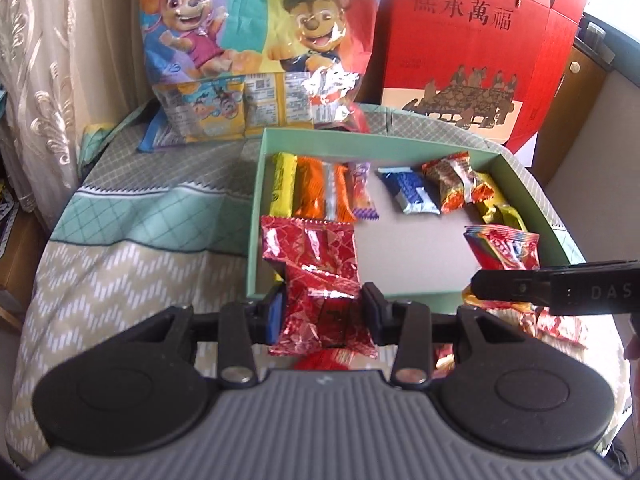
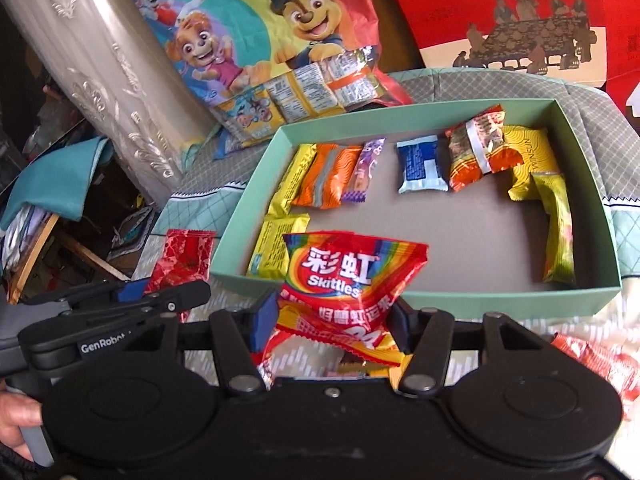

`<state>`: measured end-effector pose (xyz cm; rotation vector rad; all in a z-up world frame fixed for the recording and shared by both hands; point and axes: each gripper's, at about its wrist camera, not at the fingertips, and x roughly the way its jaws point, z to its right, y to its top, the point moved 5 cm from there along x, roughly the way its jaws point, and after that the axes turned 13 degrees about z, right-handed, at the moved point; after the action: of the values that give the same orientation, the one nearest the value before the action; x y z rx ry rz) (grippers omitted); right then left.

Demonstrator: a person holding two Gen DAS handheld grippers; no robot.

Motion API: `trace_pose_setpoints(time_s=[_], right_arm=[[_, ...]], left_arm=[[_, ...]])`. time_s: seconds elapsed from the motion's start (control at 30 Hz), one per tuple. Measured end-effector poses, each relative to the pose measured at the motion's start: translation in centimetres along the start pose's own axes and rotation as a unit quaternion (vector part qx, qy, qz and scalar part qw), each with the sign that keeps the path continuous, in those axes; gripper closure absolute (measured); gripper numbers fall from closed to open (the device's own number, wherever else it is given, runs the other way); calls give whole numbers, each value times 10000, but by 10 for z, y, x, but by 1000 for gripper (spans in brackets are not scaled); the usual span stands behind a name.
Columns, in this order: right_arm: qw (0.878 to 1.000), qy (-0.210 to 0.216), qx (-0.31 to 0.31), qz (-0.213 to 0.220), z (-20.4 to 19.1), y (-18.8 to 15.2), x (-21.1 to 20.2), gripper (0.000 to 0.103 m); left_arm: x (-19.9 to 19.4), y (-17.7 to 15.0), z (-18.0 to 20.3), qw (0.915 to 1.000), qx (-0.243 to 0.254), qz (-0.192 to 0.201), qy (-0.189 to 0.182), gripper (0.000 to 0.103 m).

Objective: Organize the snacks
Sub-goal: 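Lower red bag and Skittles pack into the tray and open both tools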

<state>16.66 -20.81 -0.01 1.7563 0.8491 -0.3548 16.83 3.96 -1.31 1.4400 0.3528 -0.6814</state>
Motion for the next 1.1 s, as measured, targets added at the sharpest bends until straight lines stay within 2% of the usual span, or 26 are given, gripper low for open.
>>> trace_pose_setpoints(time_s=[0.13, 0.3, 0.6, 0.63, 0.7, 0.73, 0.77, 0.8, 1.1], right_arm=[[9997, -167, 163, -97, 14, 17, 26, 47], [9988, -232, 301, -293, 25, 22, 60, 47], [9976, -232, 421, -504, 38, 21, 92, 46], [9973, -228, 462, -530, 40, 20, 94, 46], [9962, -186, 604, -603, 41, 20, 97, 43], [9957, -171, 663, -621, 41, 21, 97, 41], [9955, -195, 704, -604, 42, 22, 97, 29], [9956, -199, 737, -544, 42, 23, 94, 20], [9968, -235, 695, -307, 37, 26, 74, 6]], left_arm=[[35, 13, 15, 9998, 6, -85, -165, 64], [77, 11, 28, 9990, 183, -347, -237, 64], [108, -3, 21, 9974, 233, -658, -170, 63], [108, -4, 21, 9973, 250, -681, -150, 61], [105, -3, 20, 9976, 254, -638, -130, 41], [102, -2, 20, 9981, 250, -554, -110, 22], [96, 0, 19, 9988, 267, -413, -44, 12], [92, 2, 18, 9991, 278, -334, 10, 11], [68, 4, 7, 9996, 24, -235, 170, 1]])
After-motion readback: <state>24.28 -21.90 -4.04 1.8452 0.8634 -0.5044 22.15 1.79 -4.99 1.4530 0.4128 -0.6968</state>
